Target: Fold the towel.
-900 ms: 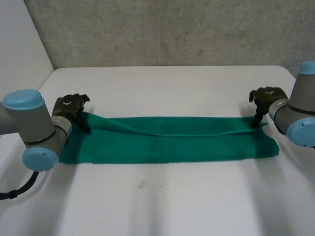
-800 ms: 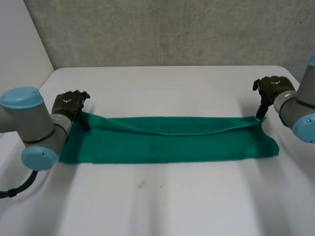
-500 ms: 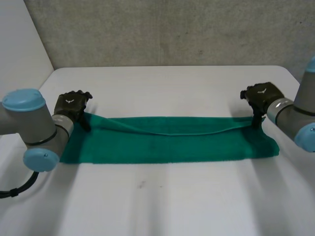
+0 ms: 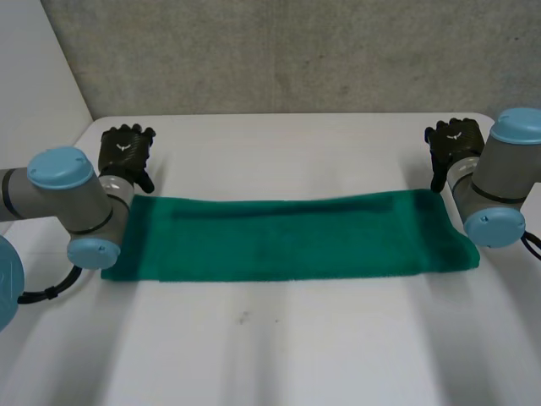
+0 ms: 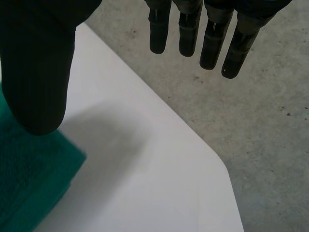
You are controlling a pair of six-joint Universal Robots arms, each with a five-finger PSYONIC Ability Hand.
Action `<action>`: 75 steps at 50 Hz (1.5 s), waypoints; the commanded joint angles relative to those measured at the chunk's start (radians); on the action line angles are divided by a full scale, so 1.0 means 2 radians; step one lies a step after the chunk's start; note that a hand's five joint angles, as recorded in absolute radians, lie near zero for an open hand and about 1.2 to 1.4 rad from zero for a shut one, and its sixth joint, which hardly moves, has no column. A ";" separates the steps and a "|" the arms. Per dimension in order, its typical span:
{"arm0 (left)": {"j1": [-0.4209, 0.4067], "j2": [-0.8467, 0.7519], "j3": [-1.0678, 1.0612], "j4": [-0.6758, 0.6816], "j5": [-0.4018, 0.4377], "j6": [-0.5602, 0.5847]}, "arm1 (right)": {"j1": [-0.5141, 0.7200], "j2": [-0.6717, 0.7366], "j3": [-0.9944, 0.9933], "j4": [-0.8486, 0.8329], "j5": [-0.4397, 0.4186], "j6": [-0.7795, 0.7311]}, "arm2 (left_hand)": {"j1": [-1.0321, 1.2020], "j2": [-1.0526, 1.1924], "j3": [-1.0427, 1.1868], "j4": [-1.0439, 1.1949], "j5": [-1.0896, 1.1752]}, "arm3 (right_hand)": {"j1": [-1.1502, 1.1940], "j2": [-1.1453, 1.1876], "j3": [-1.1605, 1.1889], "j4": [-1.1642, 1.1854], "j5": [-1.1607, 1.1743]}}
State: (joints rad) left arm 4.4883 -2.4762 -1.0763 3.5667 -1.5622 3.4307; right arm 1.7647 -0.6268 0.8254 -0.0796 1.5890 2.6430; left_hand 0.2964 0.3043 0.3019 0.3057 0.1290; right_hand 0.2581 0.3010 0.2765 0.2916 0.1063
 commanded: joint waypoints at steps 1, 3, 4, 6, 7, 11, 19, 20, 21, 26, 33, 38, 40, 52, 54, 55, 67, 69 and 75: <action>-0.002 0.032 -0.046 0.000 0.000 -0.005 | -0.003 -0.037 0.050 0.019 -0.013 0.008 | 0.030 0.027 0.028 0.026 0.027 | 0.026 0.005 0.017 0.010 0.015; -0.002 0.039 -0.056 0.001 0.000 -0.005 | -0.006 -0.043 0.059 0.025 -0.016 0.006 | 0.029 0.025 0.026 0.024 0.025 | 0.026 0.005 0.017 0.010 0.015; -0.002 0.051 -0.074 0.000 0.001 -0.005 | -0.006 -0.057 0.079 0.040 -0.025 0.005 | 0.026 0.022 0.023 0.021 0.023 | 0.026 0.005 0.017 0.010 0.015; -0.002 0.065 -0.092 -0.001 0.001 -0.005 | -0.008 -0.094 0.130 0.072 -0.053 0.004 | 0.022 0.018 0.019 0.017 0.018 | 0.026 0.005 0.017 0.010 0.015; -0.002 0.081 -0.111 -0.002 0.002 -0.005 | -0.008 -0.105 0.146 0.075 -0.060 0.004 | 0.016 0.012 0.013 0.011 0.012 | 0.026 0.005 0.017 0.010 0.015; 0.002 0.141 -0.192 -0.005 0.004 -0.006 | -0.019 -0.167 0.242 0.071 -0.099 0.002 | -0.027 -0.031 -0.030 -0.031 -0.030 | 0.032 0.011 0.023 0.016 0.021; 0.002 0.181 -0.246 -0.005 0.007 -0.007 | -0.056 -0.194 0.314 0.041 -0.111 -0.012 | -0.031 -0.035 -0.034 -0.036 -0.035 | 0.107 0.086 0.098 0.090 0.096; 0.002 0.181 -0.247 -0.005 0.007 -0.007 | -0.059 -0.191 0.324 0.034 -0.110 -0.015 | -0.031 -0.035 -0.034 -0.036 -0.035 | 0.144 0.122 0.134 0.127 0.132; -0.002 0.187 -0.256 -0.005 0.007 -0.007 | -0.061 -0.191 0.327 0.034 -0.110 -0.016 | -0.031 -0.035 -0.034 -0.036 -0.035 | 0.144 0.122 0.135 0.127 0.133; -0.005 0.193 -0.265 -0.005 0.006 -0.007 | -0.070 -0.188 0.336 0.033 -0.110 -0.021 | -0.031 -0.035 -0.034 -0.036 -0.035 | 0.156 0.134 0.146 0.139 0.144; -0.008 0.194 -0.266 -0.005 0.005 -0.007 | -0.086 -0.187 0.348 0.027 -0.107 -0.024 | -0.033 -0.037 -0.035 -0.037 -0.036 | 0.566 0.545 0.557 0.549 0.555; -0.007 0.195 -0.269 -0.005 0.004 -0.007 | -0.129 -0.188 0.353 0.025 -0.108 -0.025 | -0.033 -0.037 -0.035 -0.037 -0.036 | 0.569 0.548 0.560 0.552 0.558; -0.005 0.198 -0.276 -0.005 0.005 -0.007 | -0.137 -0.190 0.354 0.025 -0.108 -0.027 | -0.031 -0.035 -0.034 -0.036 -0.035 | 0.569 0.548 0.560 0.552 0.558; -0.003 0.238 -0.315 -0.015 0.006 -0.007 | -0.217 -0.235 0.350 0.028 -0.081 -0.145 | -0.037 -0.041 -0.040 -0.042 -0.041 | 0.569 0.548 0.560 0.552 0.558; -0.004 0.246 -0.320 -0.024 0.006 -0.007 | -0.214 -0.243 0.348 0.028 -0.082 -0.156 | -0.049 -0.053 -0.051 -0.053 -0.052 | 0.569 0.548 0.560 0.552 0.558; -0.004 0.248 -0.321 -0.027 0.006 -0.007 | -0.214 -0.243 0.348 0.028 -0.082 -0.156 | -0.050 -0.054 -0.053 -0.055 -0.054 | 0.569 0.548 0.560 0.552 0.558; -0.008 0.295 -0.322 -0.053 0.005 -0.048 | 0.065 -0.289 0.271 0.022 -0.121 -0.110 | -0.061 -0.064 -0.063 -0.065 -0.064 | 0.569 0.548 0.560 0.552 0.558; -0.009 0.305 -0.322 -0.058 0.006 -0.062 | 0.102 -0.279 0.260 0.021 -0.136 -0.110 | -0.061 -0.064 -0.063 -0.065 -0.064 | 0.569 0.548 0.560 0.552 0.558; -0.012 0.317 -0.322 -0.069 0.006 -0.078 | 0.240 -0.184 0.202 0.018 -0.202 -0.115 | -0.061 -0.064 -0.063 -0.065 -0.064 | 0.569 0.548 0.560 0.552 0.558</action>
State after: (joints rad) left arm 4.4710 -1.8711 -1.7211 3.4501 -1.5514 3.3146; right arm 1.9880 -1.1670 1.3353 -0.0395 1.3073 2.4204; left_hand 0.2268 0.2080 0.2160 0.2092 0.0518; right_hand 0.9707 1.1790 1.1862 1.1930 0.9868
